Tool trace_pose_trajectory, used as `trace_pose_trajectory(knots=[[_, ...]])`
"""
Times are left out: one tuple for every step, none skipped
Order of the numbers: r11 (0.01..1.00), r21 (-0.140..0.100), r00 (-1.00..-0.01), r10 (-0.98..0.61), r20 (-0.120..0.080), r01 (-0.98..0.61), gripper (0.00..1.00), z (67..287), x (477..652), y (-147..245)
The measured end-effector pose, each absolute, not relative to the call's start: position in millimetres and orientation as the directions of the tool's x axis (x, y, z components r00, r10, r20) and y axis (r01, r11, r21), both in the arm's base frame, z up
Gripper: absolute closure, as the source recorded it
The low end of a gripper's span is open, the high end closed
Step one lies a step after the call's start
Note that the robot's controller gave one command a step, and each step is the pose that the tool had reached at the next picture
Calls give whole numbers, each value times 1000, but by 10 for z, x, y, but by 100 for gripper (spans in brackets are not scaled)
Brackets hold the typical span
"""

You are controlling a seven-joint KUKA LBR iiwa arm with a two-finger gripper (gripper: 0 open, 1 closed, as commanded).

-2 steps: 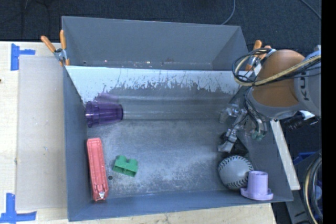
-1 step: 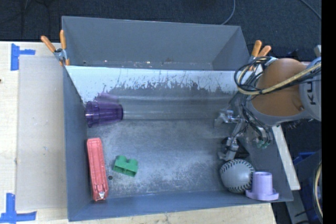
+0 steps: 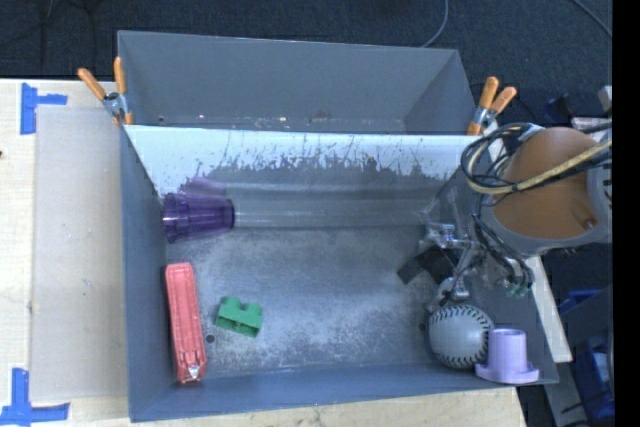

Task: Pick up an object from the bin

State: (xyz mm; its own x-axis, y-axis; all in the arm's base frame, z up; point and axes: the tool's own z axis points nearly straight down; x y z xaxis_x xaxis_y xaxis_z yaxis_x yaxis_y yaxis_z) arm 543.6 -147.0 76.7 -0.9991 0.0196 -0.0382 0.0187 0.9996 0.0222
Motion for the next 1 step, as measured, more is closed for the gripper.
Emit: trace_pose_trajectory(knots=[[985,35,-985,170,-39,169,100,717,5289,-1495]])
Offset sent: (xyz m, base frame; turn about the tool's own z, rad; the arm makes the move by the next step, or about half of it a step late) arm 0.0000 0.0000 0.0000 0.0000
